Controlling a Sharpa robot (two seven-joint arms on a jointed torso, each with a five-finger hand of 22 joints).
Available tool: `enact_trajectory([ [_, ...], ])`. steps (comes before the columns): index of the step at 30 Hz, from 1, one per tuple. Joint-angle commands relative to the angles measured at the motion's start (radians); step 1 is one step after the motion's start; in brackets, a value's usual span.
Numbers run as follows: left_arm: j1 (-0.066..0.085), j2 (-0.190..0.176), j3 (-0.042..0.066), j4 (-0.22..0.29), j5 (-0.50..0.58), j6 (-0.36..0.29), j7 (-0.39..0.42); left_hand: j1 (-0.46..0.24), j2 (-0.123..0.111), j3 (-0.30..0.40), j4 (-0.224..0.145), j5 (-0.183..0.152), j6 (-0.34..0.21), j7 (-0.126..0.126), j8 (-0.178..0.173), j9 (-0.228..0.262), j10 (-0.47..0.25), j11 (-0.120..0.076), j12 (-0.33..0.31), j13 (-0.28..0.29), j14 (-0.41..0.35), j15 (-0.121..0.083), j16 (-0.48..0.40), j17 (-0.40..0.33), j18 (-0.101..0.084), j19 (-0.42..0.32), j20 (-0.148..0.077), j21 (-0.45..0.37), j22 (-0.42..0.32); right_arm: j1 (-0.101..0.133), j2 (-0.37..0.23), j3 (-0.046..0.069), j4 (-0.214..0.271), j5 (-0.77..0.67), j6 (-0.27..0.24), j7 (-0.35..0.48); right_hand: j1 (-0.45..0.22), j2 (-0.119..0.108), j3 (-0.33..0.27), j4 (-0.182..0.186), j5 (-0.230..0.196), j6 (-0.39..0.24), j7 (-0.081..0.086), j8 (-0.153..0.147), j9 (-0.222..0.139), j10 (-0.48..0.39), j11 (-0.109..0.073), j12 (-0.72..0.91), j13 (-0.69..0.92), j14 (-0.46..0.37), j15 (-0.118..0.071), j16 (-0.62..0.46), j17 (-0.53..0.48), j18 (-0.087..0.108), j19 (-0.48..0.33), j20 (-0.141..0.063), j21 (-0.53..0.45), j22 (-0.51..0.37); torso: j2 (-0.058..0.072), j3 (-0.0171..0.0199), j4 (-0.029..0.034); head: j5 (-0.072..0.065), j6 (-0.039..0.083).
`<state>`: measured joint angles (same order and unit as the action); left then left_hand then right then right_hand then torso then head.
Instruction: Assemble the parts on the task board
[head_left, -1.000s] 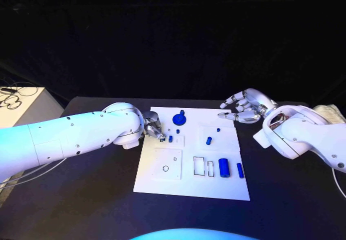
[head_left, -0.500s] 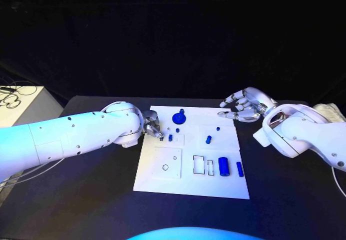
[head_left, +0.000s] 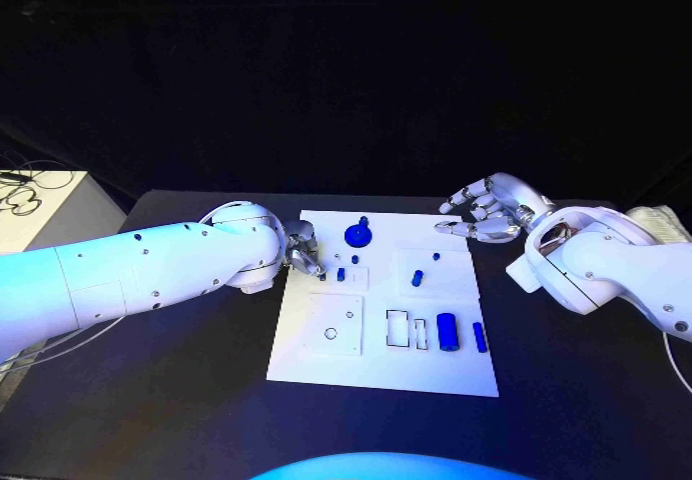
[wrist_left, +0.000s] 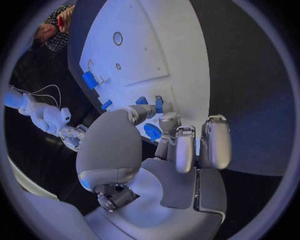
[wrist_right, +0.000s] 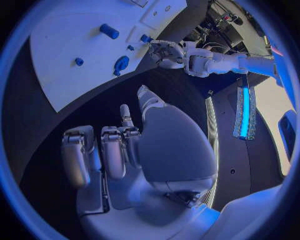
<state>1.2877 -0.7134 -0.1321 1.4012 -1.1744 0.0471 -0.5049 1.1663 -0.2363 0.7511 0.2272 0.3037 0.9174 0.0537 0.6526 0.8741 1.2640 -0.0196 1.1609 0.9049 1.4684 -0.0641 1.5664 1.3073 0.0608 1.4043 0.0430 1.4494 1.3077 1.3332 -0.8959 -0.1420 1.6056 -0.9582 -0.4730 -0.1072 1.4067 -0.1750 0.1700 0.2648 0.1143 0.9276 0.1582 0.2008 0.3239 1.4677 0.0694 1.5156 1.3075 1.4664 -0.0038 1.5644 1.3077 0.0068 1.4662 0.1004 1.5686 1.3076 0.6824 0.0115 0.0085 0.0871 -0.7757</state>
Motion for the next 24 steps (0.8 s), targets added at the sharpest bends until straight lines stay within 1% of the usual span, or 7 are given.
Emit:
enact_trajectory([
  [1,0.0,0.001,0.0,0.003,-0.007,0.027,-0.003,0.0,0.009,0.185,-0.177,0.003,0.009,0.0,0.005,0.001,0.008,0.001,0.006,0.001,0.102,-0.006,0.004,0.263,-0.006,0.008,0.002,0.006,0.043,0.0,-0.001,0.0,0.002,-0.003,0.015,0.011,-0.005,-0.001,0.001,0.004,0.003,0.001,-0.002,0.005,-0.001,0.05,0.005,-0.001,0.215,0.103,0.006,0.005,0.259,-0.006,0.103,0.006,0.0,0.262,0.0,0.0006,-0.0002,0.0,0.001],
  [7,0.0,0.002,0.0,0.006,0.006,0.029,-0.002,-0.001,0.009,0.185,-0.177,0.003,0.01,0.0,0.005,0.001,0.009,0.001,0.006,0.002,0.102,-0.006,0.004,0.263,-0.006,0.008,0.001,0.006,0.044,0.0,-0.001,0.0,0.002,-0.003,0.015,0.011,-0.005,-0.001,0.001,0.004,0.003,0.001,-0.002,0.005,-0.001,0.05,0.005,-0.001,0.215,0.103,0.006,0.005,0.259,-0.006,0.103,0.006,0.0,0.262,0.0,0.0006,0.0,0.0,-0.001],
  [13,0.0,0.003,0.0,0.005,0.016,0.028,-0.001,-0.001,0.009,0.186,-0.177,0.003,0.01,0.0,0.005,0.001,0.009,0.001,0.005,0.001,0.102,-0.006,0.004,0.263,-0.005,0.006,0.001,0.005,0.041,0.0,-0.001,0.0,0.002,-0.003,0.015,0.011,-0.005,-0.001,0.001,0.004,0.003,0.001,-0.002,0.005,-0.001,0.05,0.005,-0.001,0.215,0.103,0.006,0.005,0.259,-0.006,0.103,0.006,0.0,0.262,0.0,0.0006,-0.0009,0.001,0.0],
  [24,0.0,0.01,0.0,-0.006,0.021,0.028,0.0,-0.003,0.008,0.186,-0.177,0.002,0.01,0.0,0.005,0.001,0.009,0.001,0.005,0.0,0.102,-0.006,0.004,0.263,-0.005,0.004,0.001,0.004,0.038,0.0,-0.002,0.0,0.004,-0.004,0.016,0.01,-0.003,-0.001,-0.001,0.007,0.004,0.001,-0.003,0.007,-0.001,0.05,0.005,-0.001,0.215,0.103,0.005,0.005,0.259,-0.006,0.103,0.005,-0.001,0.261,0.001,0.0006,-0.0012,-0.001,-0.001],
])
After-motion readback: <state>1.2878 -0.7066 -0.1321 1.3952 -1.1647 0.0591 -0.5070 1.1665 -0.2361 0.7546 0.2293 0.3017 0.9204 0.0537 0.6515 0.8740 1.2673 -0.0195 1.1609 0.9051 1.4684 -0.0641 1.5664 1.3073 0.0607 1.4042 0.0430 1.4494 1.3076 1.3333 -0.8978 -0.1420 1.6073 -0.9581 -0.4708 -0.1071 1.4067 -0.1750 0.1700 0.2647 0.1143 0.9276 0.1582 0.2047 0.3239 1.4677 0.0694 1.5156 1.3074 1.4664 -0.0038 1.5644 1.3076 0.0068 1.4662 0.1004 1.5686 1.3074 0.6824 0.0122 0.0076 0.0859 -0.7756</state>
